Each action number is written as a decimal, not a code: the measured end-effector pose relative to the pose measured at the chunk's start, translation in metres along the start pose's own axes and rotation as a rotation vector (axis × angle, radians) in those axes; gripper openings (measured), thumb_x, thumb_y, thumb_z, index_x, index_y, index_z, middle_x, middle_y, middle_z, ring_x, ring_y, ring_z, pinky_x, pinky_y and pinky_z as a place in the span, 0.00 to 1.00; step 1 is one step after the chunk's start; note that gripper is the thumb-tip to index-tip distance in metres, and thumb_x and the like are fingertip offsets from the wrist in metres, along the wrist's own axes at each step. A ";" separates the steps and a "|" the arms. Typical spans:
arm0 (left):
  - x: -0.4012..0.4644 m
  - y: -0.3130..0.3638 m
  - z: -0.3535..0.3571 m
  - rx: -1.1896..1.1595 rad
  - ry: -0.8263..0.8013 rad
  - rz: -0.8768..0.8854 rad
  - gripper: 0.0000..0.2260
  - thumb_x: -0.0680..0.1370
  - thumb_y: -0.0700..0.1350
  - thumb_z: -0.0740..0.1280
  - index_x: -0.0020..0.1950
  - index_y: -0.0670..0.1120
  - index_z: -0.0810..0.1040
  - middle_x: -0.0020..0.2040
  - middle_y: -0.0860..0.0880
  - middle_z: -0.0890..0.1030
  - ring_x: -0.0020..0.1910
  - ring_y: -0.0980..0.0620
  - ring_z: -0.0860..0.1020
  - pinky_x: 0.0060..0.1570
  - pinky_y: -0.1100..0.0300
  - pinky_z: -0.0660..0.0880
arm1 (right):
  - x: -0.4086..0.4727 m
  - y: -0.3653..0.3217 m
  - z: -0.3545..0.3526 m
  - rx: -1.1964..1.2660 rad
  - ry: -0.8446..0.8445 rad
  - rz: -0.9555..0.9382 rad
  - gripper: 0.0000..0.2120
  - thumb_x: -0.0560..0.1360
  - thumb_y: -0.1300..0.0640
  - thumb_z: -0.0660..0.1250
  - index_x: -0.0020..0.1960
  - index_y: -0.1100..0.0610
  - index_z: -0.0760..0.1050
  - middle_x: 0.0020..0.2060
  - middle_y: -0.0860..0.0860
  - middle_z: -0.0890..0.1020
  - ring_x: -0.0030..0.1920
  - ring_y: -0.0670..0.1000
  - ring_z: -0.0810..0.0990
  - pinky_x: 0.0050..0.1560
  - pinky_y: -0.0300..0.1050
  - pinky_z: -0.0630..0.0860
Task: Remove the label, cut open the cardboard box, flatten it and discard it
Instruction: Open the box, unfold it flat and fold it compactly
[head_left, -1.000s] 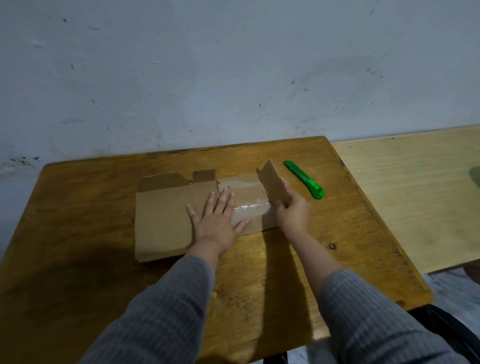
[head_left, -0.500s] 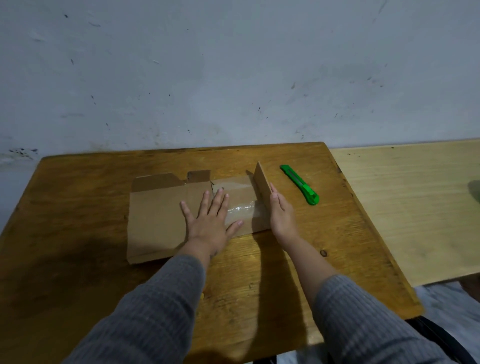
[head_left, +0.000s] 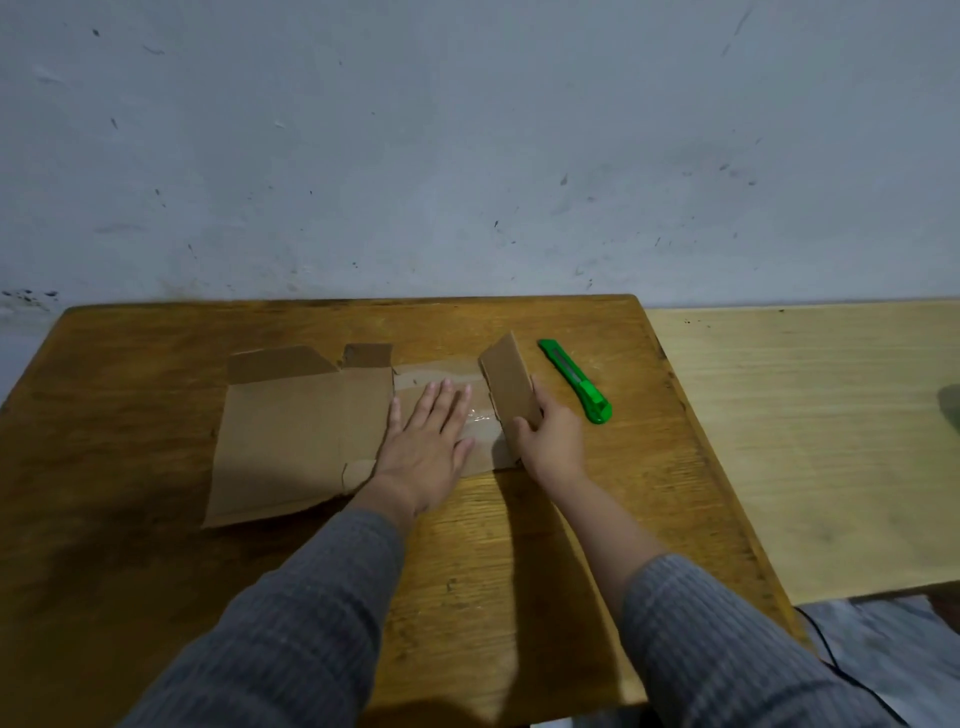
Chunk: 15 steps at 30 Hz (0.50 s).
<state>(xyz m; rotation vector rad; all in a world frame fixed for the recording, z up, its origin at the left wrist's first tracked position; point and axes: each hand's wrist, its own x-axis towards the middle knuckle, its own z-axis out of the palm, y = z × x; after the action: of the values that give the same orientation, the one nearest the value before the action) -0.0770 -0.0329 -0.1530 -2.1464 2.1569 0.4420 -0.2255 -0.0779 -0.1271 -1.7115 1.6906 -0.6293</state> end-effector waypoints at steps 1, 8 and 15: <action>0.000 0.003 0.000 -0.001 0.000 0.000 0.26 0.82 0.58 0.41 0.72 0.53 0.27 0.77 0.50 0.32 0.76 0.51 0.32 0.73 0.40 0.36 | 0.001 0.002 -0.001 -0.010 0.025 0.002 0.29 0.75 0.63 0.65 0.74 0.53 0.63 0.61 0.57 0.80 0.61 0.57 0.78 0.61 0.47 0.73; 0.012 0.036 0.006 0.002 -0.017 -0.046 0.28 0.82 0.57 0.40 0.77 0.47 0.34 0.77 0.48 0.32 0.76 0.50 0.32 0.73 0.41 0.36 | 0.020 0.012 -0.015 -0.221 0.091 -0.182 0.27 0.75 0.63 0.61 0.72 0.49 0.66 0.50 0.58 0.84 0.48 0.59 0.82 0.48 0.47 0.78; 0.010 0.029 -0.001 -0.114 0.006 -0.025 0.28 0.82 0.58 0.40 0.74 0.49 0.28 0.77 0.49 0.33 0.76 0.53 0.33 0.75 0.44 0.37 | 0.018 0.024 0.002 -0.120 0.105 -0.206 0.25 0.77 0.64 0.60 0.72 0.49 0.66 0.49 0.63 0.79 0.46 0.59 0.77 0.54 0.44 0.72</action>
<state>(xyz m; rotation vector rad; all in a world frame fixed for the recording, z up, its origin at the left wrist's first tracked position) -0.1061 -0.0429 -0.1502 -2.2320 2.1556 0.5700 -0.2391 -0.0949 -0.1475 -1.9873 1.6653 -0.7359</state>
